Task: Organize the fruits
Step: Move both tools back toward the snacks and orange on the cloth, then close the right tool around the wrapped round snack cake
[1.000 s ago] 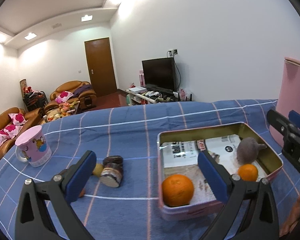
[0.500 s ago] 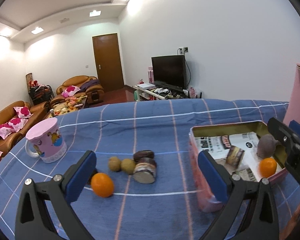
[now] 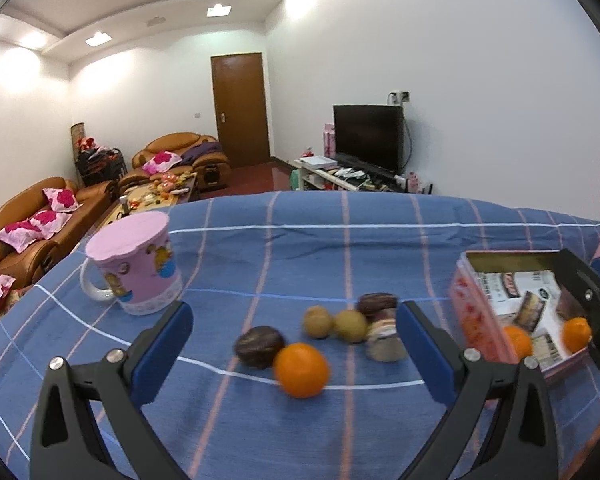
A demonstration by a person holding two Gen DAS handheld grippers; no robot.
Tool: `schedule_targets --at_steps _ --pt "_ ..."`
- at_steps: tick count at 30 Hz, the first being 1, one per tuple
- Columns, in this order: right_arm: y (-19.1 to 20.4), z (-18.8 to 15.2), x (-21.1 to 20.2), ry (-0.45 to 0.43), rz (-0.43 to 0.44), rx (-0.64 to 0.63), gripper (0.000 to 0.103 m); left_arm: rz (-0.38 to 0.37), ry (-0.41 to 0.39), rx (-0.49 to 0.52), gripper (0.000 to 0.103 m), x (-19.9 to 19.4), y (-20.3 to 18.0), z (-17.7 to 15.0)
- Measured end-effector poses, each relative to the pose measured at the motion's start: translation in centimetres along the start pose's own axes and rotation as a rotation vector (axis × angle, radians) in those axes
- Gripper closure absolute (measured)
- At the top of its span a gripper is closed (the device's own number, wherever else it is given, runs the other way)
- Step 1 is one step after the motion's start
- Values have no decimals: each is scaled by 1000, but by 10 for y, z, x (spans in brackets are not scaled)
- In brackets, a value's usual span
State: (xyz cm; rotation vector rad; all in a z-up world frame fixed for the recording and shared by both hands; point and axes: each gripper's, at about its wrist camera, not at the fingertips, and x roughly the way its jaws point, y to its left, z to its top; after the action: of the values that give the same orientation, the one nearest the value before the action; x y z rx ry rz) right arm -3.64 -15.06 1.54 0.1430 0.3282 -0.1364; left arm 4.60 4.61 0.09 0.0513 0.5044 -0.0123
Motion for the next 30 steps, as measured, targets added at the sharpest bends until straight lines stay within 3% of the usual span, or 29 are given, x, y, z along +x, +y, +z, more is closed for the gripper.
schedule_targets --at_steps 6,12,17,22,30 --pt "23 -2 7 16 37 -13 34 106 24 -17 0 15 47 3" --pt "51 -5 17 52 94 -54 35 242 80 -126 0 32 96 4" --pt "81 -9 39 153 126 -127 35 255 105 -196 0 37 114 3" --pt "107 -16 64 274 153 -191 52 259 106 -156 0 36 110 0" --pt "112 -27 102 456 127 -194 56 251 103 -143 0 29 108 3"
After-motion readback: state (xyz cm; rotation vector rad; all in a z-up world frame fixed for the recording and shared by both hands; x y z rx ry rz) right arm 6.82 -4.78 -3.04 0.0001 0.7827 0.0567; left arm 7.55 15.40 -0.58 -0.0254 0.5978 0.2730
